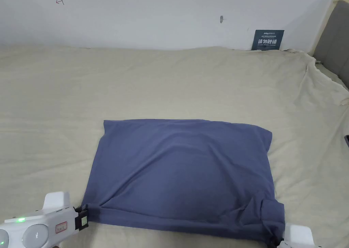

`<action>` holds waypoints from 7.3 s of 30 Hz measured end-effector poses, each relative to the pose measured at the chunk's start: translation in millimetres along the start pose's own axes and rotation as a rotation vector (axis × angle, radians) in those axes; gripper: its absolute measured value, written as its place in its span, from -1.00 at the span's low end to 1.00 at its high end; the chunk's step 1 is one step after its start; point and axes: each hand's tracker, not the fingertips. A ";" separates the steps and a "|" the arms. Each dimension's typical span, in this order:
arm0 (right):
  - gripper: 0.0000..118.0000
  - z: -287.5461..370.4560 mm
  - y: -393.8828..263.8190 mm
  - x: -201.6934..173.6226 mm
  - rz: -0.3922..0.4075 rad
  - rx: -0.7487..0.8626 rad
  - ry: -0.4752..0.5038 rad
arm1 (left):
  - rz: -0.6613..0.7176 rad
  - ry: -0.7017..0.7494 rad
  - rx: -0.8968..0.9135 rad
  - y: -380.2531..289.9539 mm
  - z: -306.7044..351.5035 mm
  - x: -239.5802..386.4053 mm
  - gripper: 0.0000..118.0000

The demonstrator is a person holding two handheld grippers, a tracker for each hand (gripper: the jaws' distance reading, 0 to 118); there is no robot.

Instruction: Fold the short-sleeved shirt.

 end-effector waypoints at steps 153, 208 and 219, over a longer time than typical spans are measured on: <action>-0.83 -12.3 61.4 61.7 -0.105 0.013 0.108 | 0.036 0.040 -0.025 28.7 -6.7 -18.7 -0.92; -1.00 76.7 166.7 -16.2 0.056 0.665 -0.035 | -0.118 -0.031 0.475 145.9 20.3 78.7 -1.00; -1.00 14.1 206.7 -12.7 0.054 0.594 -0.042 | -0.033 0.006 0.137 242.3 -120.1 45.8 -0.54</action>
